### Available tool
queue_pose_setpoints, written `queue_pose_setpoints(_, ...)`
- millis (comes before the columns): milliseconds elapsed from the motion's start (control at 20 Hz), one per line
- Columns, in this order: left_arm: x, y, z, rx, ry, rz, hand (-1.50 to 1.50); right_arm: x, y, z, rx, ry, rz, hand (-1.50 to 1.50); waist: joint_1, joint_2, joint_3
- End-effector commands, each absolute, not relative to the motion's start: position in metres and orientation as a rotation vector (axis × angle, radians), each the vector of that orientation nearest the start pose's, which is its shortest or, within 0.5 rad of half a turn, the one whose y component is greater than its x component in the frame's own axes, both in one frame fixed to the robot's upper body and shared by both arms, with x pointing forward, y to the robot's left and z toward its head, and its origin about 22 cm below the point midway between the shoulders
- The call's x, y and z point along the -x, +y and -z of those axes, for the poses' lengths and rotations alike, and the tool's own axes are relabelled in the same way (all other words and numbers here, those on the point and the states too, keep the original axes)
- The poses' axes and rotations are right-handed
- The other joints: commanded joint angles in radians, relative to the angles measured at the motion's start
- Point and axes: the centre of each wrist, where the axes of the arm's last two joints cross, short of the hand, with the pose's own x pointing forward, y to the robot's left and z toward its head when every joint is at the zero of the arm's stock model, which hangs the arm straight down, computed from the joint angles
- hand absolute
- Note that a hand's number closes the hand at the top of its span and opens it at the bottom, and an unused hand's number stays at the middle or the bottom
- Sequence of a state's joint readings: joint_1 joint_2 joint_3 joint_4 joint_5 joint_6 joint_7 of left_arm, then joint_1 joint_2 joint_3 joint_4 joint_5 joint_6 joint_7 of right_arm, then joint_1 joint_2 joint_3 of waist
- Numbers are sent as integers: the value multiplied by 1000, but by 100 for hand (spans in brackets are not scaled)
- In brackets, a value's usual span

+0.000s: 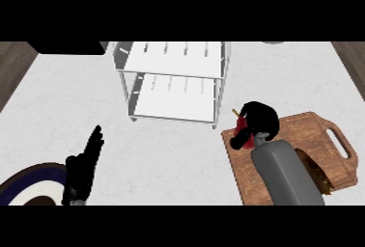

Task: Pick the pear from the cutting board and place it in the tiered basket

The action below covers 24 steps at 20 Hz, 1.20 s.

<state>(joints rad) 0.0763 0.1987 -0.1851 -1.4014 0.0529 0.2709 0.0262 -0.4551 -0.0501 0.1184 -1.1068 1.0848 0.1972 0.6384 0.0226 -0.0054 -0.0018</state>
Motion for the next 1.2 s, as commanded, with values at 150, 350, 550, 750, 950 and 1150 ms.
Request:
queue_pose_setpoints(150, -201, 259, 58, -254, -1286, 20, 0, -319, -160, -60, 727, -1224, -1063, 150, -36, -3, 2)
queue_pose_setpoints(350, -210, 257, 57, -292, -1284, -1, 0, -300, -174, -122, 698, -1404, -872, 150, -61, -9, 1)
queue_pose_setpoints(550, -208, 250, 64, -272, -1272, -1, 0, -270, -180, -174, 712, -1558, -734, 150, -55, -5, 1)
queue_pose_setpoints(750, -191, 254, 66, -249, -1277, 5, 0, -243, -196, -234, 845, -1655, -778, 150, -36, -4, 1)
queue_pose_setpoints(950, -208, 254, 65, -248, -1295, 24, 0, -253, -175, -272, 843, -1675, -742, 150, -20, 4, 1)
queue_pose_setpoints(1150, -223, 245, 55, -248, -1294, 15, 0, -257, -173, -294, 833, -1686, -712, 150, -20, 4, 1)
